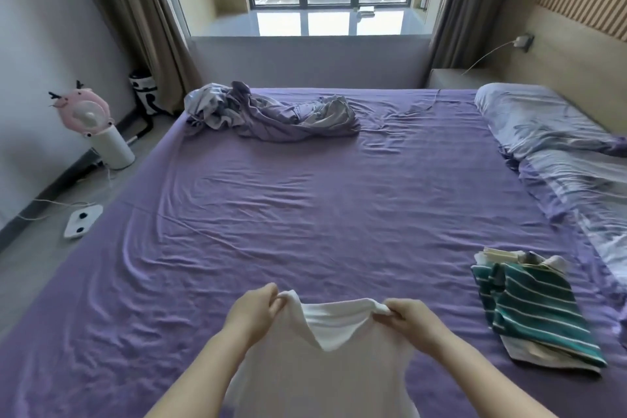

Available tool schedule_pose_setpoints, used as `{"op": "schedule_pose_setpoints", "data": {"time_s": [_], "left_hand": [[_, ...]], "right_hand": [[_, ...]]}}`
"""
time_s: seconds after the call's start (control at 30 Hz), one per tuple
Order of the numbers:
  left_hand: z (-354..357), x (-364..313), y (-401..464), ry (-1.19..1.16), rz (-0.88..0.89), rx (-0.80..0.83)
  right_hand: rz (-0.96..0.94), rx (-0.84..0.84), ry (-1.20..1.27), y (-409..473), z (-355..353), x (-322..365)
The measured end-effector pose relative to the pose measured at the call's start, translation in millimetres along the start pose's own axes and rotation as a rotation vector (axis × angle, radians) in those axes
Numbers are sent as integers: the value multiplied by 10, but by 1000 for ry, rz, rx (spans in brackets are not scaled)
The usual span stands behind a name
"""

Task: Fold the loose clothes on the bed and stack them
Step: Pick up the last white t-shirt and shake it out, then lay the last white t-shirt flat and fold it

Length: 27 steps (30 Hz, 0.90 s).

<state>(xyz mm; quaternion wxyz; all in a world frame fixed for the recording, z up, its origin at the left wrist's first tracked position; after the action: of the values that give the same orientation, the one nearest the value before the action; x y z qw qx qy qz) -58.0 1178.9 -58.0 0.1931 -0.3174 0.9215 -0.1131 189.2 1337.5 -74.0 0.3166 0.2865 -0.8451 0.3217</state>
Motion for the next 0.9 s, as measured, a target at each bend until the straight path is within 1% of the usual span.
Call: {"op": "schedule_pose_setpoints", "data": {"time_s": [0.1, 0.2, 0.27, 0.43, 0.5, 0.6, 0.67, 0.73, 0.8, 0.9], "left_hand": [[134, -49, 365, 53, -12, -63], [225, -80, 673, 143, -41, -142], [262, -112, 865, 208, -57, -180], [312, -124, 1297, 458, -121, -238], [325, -108, 1482, 466, -145, -262], [289, -112, 1811, 410, -160, -377], [308, -87, 2088, 418, -191, -401], [378, -65, 2365, 440, -199, -389], [526, -52, 2572, 490, -188, -357], [889, -70, 2696, 486, -147, -336]], "right_hand": [[13, 0, -62, 384, -2, -211], [23, -92, -222, 666, -55, -315], [30, -128, -282, 848, -84, -343], [34, -182, -405, 1282, -148, -426], [53, -227, -422, 1459, -185, -465], [44, -323, -461, 1767, -219, -467], [45, -395, -496, 1989, -239, -473], [58, -462, -495, 2211, -245, -543], [75, -478, -420, 2414, -175, -696], [103, -369, -207, 2603, 91, -998]]}}
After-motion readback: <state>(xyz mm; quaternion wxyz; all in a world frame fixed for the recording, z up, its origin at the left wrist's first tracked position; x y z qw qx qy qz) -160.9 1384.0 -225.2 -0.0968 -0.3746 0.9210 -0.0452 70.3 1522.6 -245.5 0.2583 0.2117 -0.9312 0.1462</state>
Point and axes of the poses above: each hand's wrist, its own y-axis towards the middle knuckle, its own z-axis out of the palm, x = y × z, the point moved 8 cm from there along y, towards the middle knuckle, and after that the axes turned 8 degrees about y, right-handed, at the moved point
